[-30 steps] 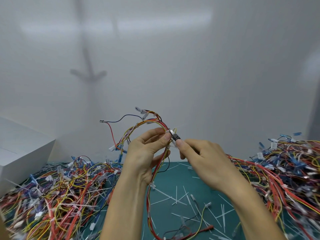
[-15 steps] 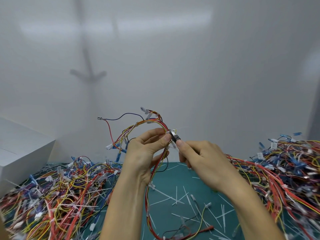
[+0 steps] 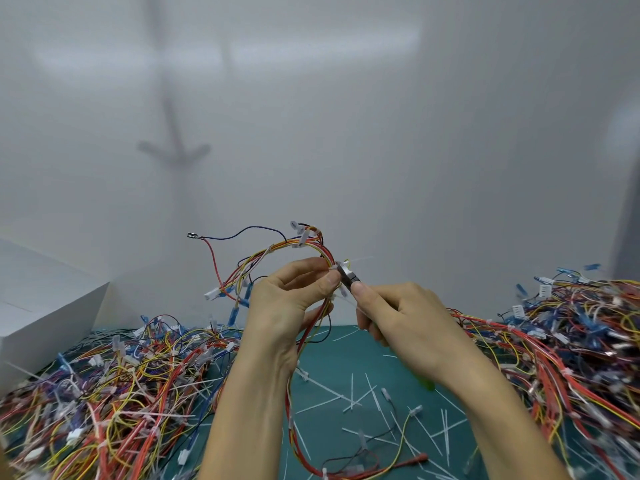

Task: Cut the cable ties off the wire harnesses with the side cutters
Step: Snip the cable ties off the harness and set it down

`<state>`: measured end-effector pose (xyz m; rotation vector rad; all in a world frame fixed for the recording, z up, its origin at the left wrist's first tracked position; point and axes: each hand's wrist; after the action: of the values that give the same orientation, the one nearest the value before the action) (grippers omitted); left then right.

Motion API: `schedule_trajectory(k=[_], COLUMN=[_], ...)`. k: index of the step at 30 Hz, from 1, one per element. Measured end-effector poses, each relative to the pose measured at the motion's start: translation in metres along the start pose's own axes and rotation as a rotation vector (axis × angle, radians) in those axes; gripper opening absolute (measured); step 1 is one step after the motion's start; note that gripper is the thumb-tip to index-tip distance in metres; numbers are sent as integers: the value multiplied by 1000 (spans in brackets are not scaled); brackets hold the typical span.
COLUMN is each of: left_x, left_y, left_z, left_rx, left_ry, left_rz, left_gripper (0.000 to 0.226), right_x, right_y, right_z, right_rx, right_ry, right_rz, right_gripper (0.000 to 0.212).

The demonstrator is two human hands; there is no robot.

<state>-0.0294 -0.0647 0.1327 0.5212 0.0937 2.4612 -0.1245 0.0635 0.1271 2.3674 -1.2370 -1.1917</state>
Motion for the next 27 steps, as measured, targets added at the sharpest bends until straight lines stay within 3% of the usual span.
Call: schedule_trajectory(k=[18, 23, 27], left_x=[0, -2, -5], left_y=[2, 4, 5], left_z=[-1, -2, -2], left_rx=[23, -4, -56], left_ry=[-38, -105, -85], left_rz=[20, 24, -71], left_gripper=[15, 15, 20], right_x=[3, 8, 7], right_y=[0, 4, 6], right_z=[-3, 0, 1], right_rx=[59, 146, 122], right_ry=[132, 304, 379], right_rz=[-29, 105, 202], right_gripper=[61, 60, 43])
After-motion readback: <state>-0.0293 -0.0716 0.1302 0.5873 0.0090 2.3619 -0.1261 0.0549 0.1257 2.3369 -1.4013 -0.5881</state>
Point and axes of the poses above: each hand's wrist, its own y-axis towards the middle knuckle, its own x-axis out of the palm, z = x × y, and after that the axes turned 7 degrees about z, right-handed
